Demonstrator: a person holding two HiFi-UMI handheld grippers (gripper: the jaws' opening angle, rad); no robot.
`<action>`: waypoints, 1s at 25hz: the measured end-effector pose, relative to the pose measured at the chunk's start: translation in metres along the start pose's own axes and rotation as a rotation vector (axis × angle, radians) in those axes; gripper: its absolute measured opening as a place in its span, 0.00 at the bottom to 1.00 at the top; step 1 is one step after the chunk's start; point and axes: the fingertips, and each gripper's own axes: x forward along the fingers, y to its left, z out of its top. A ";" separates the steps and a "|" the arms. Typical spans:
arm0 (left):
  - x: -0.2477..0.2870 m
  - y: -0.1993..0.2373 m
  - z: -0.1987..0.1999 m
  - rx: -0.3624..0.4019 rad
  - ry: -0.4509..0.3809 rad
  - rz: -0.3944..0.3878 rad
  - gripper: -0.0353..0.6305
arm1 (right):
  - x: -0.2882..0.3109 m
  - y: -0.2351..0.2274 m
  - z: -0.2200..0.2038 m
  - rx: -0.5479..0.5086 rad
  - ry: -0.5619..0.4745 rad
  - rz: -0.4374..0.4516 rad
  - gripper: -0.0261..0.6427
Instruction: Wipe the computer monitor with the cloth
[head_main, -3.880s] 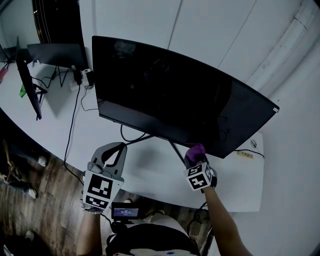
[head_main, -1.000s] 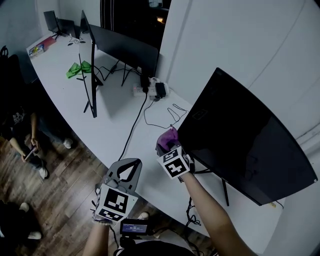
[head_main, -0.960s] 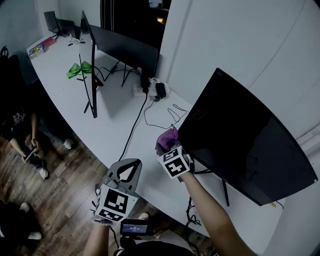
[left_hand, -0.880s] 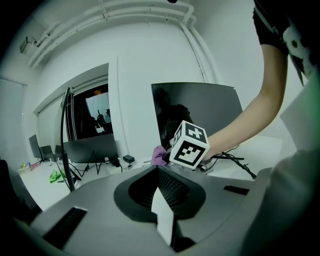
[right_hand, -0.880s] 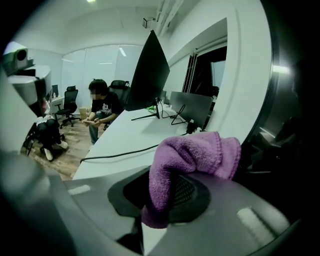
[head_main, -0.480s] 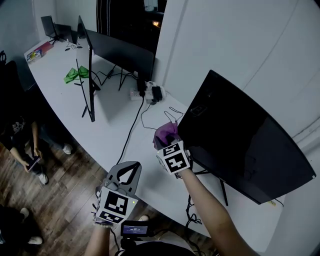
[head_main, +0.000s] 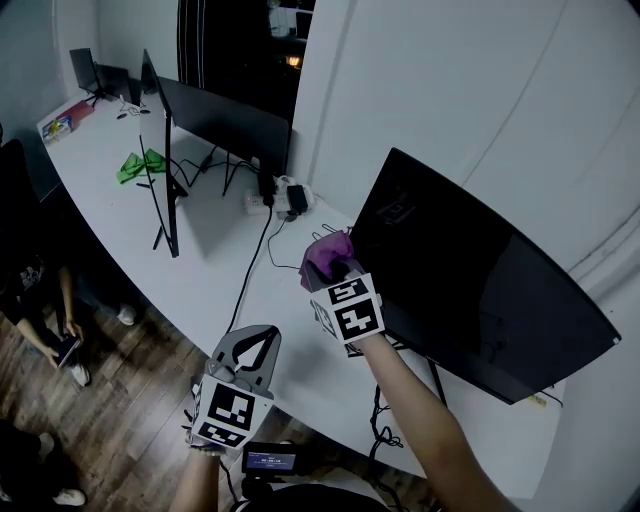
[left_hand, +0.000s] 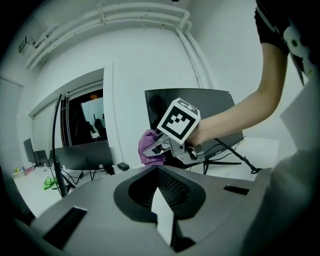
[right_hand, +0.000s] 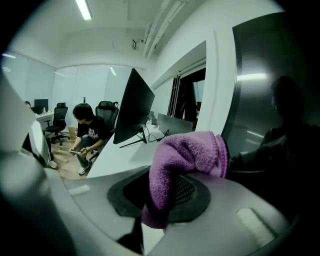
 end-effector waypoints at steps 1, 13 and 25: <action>0.001 -0.001 0.001 0.003 -0.003 -0.002 0.06 | -0.003 -0.002 0.006 0.003 -0.012 -0.004 0.15; 0.010 -0.007 0.015 0.029 -0.033 -0.038 0.06 | -0.030 -0.024 0.063 0.037 -0.125 -0.046 0.15; 0.013 -0.015 0.025 0.049 -0.044 -0.059 0.06 | -0.054 -0.043 0.115 0.034 -0.231 -0.083 0.15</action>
